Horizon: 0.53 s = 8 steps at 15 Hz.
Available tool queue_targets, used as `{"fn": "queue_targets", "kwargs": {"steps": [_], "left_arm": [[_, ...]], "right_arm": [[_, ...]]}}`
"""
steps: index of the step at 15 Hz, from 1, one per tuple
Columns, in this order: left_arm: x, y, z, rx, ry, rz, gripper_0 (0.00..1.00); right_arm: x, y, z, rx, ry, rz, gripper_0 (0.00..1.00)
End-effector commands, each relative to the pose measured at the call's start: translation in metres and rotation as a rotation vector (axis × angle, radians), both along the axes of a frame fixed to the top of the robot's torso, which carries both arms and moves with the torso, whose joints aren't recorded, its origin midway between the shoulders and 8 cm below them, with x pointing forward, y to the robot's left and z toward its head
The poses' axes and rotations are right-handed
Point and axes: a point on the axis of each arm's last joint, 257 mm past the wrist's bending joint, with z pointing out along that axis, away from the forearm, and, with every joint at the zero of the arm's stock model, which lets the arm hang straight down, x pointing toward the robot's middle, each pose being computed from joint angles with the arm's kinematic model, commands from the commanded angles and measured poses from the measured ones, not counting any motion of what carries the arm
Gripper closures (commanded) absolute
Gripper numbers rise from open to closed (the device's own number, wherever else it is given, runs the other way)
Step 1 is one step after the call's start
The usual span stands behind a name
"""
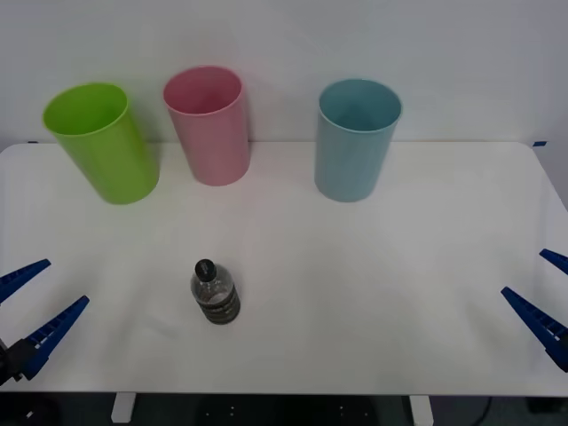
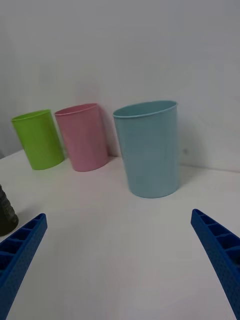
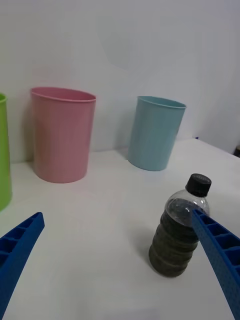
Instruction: Grasp the object on the table and drop it into the matching bin: aluminum can to the light blue bin, PET bottle to the pink bin.
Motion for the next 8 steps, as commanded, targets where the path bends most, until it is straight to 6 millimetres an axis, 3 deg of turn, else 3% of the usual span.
{"fn": "queue_targets", "kwargs": {"steps": [1, 8], "left_arm": [[-0.005, -0.004, -0.01, 0.007, 0.02, -0.004, 0.0], [-0.018, -0.033, -0.048, 0.076, 0.068, -0.06, 0.0]], "right_arm": [[0.0, 0.0, 0.0, 0.0, 0.0, 0.0, 0.0], [0.0, 0.0, 0.0, 0.0, 0.0, 0.0, 0.0]]}}
